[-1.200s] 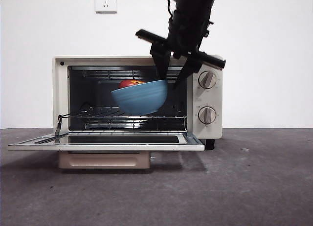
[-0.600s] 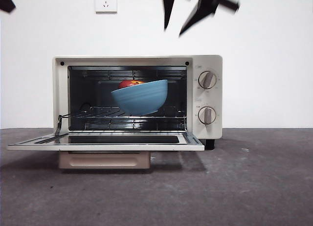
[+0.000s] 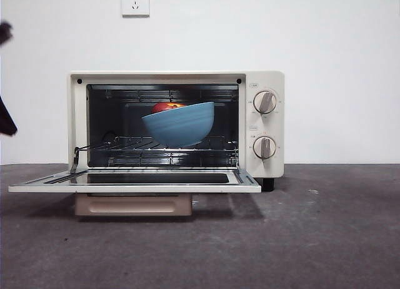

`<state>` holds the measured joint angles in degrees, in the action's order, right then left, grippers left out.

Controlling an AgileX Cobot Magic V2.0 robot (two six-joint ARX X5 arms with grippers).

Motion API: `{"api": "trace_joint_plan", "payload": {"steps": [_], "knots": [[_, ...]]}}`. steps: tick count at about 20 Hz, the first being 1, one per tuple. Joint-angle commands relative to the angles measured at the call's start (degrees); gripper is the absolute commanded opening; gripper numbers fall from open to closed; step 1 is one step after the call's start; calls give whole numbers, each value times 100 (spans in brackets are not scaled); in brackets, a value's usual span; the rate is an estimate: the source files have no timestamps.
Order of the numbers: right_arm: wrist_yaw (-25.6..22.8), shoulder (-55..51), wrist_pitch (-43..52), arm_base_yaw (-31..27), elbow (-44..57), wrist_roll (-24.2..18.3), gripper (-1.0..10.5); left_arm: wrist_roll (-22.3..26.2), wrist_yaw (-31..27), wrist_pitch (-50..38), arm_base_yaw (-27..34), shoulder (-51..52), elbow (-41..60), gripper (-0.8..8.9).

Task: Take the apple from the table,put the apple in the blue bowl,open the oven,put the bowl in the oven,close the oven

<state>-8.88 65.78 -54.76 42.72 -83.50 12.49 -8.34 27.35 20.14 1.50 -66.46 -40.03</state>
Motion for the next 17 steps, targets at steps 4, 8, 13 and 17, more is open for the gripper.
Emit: {"api": "trace_joint_plan", "payload": {"steps": [4, 8, 13, 17], "knots": [[7, -876, 68, 103, 778, -114, 161, -9, 31, -883, 11, -1200, -48, 6], [7, -1589, 68, 103, 1473, -15, 161, -11, 2, -1362, 11, -1906, -48, 6], [-15, -2288, 61, 103, 1860, 212, 161, -11, 44, -1613, -2, -2465, -48, 6], [-162, -2612, 52, 103, 1860, 232, 161, -31, 667, -1696, -2, -2621, -48, 6]]}}
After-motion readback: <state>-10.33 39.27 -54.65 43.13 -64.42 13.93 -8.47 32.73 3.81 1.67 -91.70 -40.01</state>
